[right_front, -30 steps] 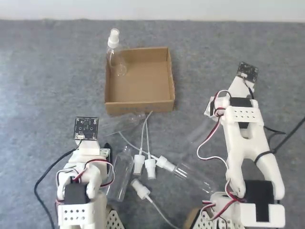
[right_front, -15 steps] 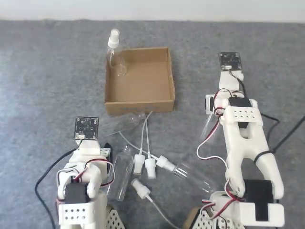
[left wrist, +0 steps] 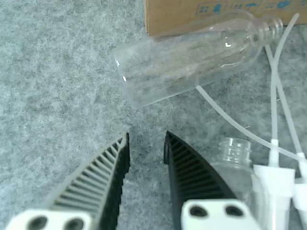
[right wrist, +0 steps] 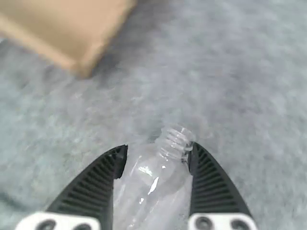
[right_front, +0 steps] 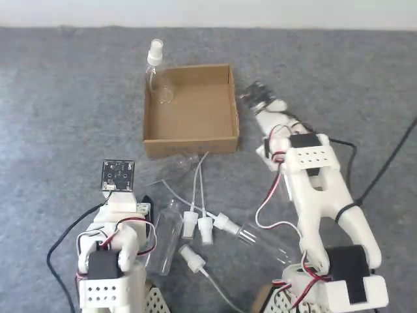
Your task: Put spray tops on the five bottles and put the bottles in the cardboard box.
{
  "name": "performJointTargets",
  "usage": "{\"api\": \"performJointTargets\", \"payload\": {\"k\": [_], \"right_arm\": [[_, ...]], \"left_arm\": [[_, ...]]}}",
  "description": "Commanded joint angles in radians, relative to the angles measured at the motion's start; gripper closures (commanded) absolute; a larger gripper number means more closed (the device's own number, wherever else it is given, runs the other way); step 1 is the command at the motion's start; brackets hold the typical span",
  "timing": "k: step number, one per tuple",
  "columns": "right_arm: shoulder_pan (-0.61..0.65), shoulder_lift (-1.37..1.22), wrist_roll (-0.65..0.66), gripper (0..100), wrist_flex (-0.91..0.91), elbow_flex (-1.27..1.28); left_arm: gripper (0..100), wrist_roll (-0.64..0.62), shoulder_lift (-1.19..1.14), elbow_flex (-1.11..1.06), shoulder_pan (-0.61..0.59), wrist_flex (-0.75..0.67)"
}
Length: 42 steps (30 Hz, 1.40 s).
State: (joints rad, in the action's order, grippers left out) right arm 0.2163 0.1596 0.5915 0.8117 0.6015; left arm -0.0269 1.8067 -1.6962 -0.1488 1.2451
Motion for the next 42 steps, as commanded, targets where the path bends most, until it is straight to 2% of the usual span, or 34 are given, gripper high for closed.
{"api": "performJointTargets", "payload": {"k": [1,10,18,35,42], "right_arm": [[0.047,0.061,0.091,92.8,0.071,-0.040],[0.065,0.061,0.209,92.0,0.213,-0.038],[0.065,0.061,0.203,71.8,0.278,-0.038],[0.050,0.070,-0.071,70.4,0.318,-0.044],[-0.010,0.070,-0.098,70.5,0.320,-0.049]], "left_arm": [[89,0.008,0.014,0.012,-0.006,-0.032],[89,0.008,0.014,0.012,-0.006,-0.032],[89,0.008,0.014,0.012,-0.006,-0.032],[89,0.008,0.014,0.012,-0.006,-0.032],[89,0.008,0.014,0.012,-0.006,-0.032]]}}
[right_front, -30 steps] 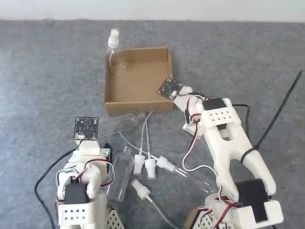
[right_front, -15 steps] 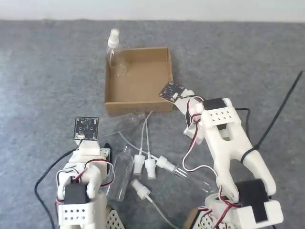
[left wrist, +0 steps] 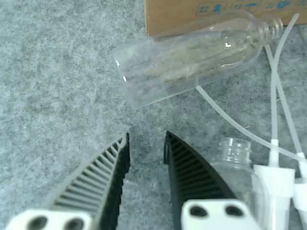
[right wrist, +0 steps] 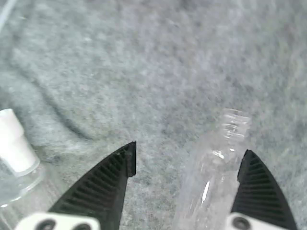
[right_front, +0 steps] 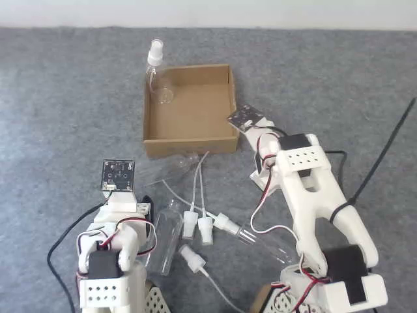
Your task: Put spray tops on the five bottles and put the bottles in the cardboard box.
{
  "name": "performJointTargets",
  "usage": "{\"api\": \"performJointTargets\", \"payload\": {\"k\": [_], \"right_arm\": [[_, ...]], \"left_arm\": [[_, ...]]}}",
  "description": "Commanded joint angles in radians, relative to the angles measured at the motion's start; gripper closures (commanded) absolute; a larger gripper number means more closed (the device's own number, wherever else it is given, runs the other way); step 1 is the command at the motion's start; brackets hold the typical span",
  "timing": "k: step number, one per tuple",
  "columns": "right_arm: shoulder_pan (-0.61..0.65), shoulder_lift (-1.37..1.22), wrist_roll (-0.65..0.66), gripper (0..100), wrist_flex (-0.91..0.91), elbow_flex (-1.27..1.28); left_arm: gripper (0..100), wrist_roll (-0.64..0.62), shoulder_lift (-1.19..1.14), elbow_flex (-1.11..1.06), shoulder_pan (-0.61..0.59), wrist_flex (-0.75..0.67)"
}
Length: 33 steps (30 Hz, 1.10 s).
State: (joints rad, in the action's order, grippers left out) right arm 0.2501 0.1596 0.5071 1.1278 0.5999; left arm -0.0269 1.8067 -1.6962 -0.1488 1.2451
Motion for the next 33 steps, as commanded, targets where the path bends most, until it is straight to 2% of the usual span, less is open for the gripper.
{"api": "performJointTargets", "payload": {"k": [1,10,24,29,33], "right_arm": [[-0.059,0.068,-0.012,70.5,0.010,-0.058],[-0.137,0.059,0.032,70.5,0.136,-0.181],[-0.147,-0.147,0.034,70.6,0.110,-0.227],[-0.147,-0.220,0.035,77.2,0.111,-0.285],[-0.157,-0.286,0.066,78.2,0.117,-0.325]], "left_arm": [[89,0.008,0.014,0.012,-0.006,-0.032],[89,0.008,0.014,0.012,-0.006,-0.032],[89,0.008,0.014,0.012,-0.006,-0.032],[89,0.008,0.014,0.012,-0.006,-0.032],[89,0.008,0.014,0.012,-0.006,-0.032]]}}
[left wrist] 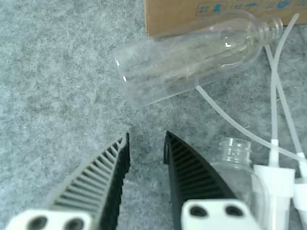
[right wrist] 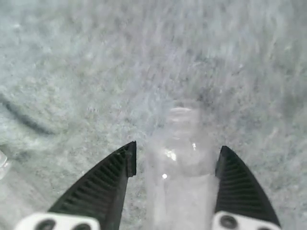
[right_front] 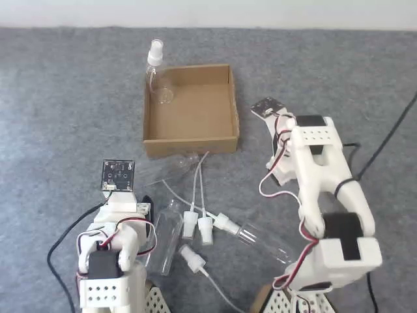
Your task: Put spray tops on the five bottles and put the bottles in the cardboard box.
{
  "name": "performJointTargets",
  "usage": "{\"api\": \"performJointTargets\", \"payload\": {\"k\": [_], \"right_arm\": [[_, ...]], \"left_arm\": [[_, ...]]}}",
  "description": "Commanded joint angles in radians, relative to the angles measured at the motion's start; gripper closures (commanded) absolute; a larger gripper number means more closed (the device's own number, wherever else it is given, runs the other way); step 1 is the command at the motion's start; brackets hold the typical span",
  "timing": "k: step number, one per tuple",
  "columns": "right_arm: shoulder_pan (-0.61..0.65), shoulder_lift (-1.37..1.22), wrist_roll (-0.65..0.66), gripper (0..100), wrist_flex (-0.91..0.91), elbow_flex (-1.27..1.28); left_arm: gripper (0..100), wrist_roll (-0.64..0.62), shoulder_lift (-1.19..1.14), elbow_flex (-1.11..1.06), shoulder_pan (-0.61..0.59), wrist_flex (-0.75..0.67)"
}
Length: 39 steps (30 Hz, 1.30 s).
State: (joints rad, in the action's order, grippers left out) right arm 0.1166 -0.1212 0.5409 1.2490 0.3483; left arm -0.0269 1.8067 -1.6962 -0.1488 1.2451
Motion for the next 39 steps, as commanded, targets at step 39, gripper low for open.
{"api": "performJointTargets", "payload": {"k": [39], "right_arm": [[-0.074,-0.124,0.092,74.9,0.125,-0.161]], "left_arm": [[89,0.008,0.014,0.012,-0.006,-0.032]]}}
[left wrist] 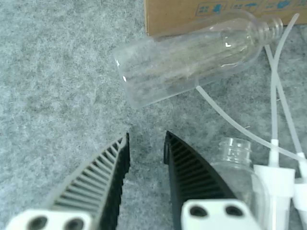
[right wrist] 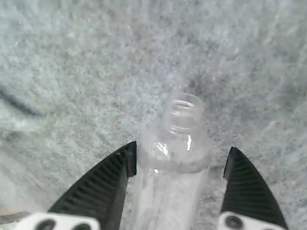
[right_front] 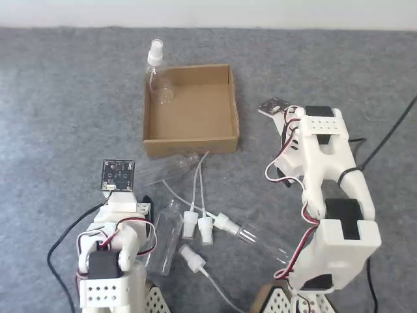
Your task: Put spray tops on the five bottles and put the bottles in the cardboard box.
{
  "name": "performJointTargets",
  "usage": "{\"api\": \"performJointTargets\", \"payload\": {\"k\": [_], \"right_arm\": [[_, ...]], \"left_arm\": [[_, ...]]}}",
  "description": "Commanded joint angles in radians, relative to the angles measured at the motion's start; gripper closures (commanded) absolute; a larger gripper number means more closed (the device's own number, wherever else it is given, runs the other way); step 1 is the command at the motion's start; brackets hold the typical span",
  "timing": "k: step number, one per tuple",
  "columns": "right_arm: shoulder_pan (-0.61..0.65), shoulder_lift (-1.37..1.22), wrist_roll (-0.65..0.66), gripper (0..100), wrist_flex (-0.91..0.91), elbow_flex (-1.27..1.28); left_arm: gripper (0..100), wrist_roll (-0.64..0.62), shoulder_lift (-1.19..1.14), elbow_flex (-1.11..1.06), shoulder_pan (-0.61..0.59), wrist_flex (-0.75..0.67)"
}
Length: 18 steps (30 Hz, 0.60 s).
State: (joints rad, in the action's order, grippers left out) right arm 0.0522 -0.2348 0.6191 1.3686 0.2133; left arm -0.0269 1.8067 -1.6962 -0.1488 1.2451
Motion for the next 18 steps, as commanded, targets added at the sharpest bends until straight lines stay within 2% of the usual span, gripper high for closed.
{"api": "performJointTargets", "payload": {"k": [1,4,11,18], "right_arm": [[-0.008,-0.022,0.014,74.9,0.005,-0.026],[-0.015,-0.042,0.011,75.4,0.004,-0.032],[-0.025,0.018,0.009,86.1,0.015,-0.034],[-0.007,0.166,0.003,88.6,0.030,0.009]], "left_arm": [[89,0.008,0.014,0.012,-0.006,-0.032],[89,0.008,0.014,0.012,-0.006,-0.032],[89,0.008,0.014,0.012,-0.006,-0.032],[89,0.008,0.014,0.012,-0.006,-0.032]]}}
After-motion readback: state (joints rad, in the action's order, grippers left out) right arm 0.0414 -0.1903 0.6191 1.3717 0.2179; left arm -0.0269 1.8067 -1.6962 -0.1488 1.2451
